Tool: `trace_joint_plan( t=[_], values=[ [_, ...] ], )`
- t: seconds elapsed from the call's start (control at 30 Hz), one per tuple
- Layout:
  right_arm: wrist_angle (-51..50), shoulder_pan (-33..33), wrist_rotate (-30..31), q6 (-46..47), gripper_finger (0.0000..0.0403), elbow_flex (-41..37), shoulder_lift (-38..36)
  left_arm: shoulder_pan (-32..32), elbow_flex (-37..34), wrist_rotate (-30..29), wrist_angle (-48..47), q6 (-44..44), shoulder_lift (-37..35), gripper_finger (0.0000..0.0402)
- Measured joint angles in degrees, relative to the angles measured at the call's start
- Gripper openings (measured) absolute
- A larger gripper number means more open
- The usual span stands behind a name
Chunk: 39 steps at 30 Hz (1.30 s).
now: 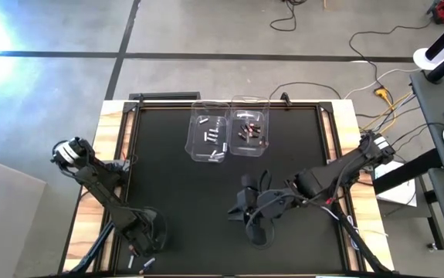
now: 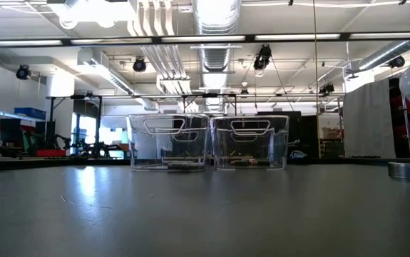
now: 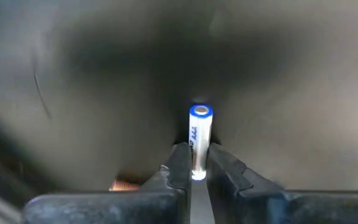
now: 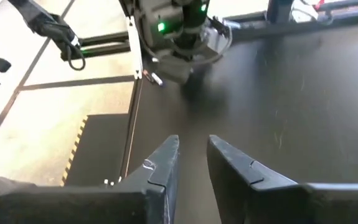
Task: Sort batteries
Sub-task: Put the white battery into the left transparent bin
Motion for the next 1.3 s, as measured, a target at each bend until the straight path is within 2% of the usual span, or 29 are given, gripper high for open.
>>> trace_joint_plan(
  t=[0.13, 0.3, 0.47, 0.67, 0.8, 0.9, 1.1, 1.3],
  values=[
    [0.11, -0.65, 0.11, -2.81, 0.0091, 1.21, 0.0, 0.16, 3.01, -9.49, -5.46, 1.36, 0.12, 0.0012],
    [-0.1, -1.71, 0.11, -3.89, 0.0105, 1.57, 0.0, 0.52, 5.06, -23.73, -6.23, 1.54, -1.1, 0.0011],
    [-0.5, -2.66, 0.1, -4.57, 0.0116, 2.21, -0.2, 0.97, 7.24, -31.98, -9.18, 3.65, -5.08, 0.001],
    [-2.79, -4.16, 1.4, -5.65, 0.0125, 7.98, -0.55, 4.22, 9.69, -33.99, -18.48, 10.21, -9.67, 0.001],
    [-5.58, -6.14, 5.98, -9.66, 0.0125, 12.72, -0.55, 7.6, 10.12, -36.88, -19.09, 16.29, -13.01, 0.001],
    [-5.64, -8.58, 6.55, -11.6, 0.0126, 16.85, -0.44, 10.98, 10.12, -37.46, -19.12, 22.03, -14.99, 0.001],
    [-5.5, -13.91, 6.53, -17.44, 0.0124, 22.36, -0.26, 21.52, 10.39, -36.71, -17.39, 39.72, -21.2, 0.001],
    [-6.3, -18.57, 6.5, -18.75, 0.0123, 24.45, -0.13, 33.8, 19.03, -37.04, -16.37, 61.27, -24.65, 0.001]
  ],
)
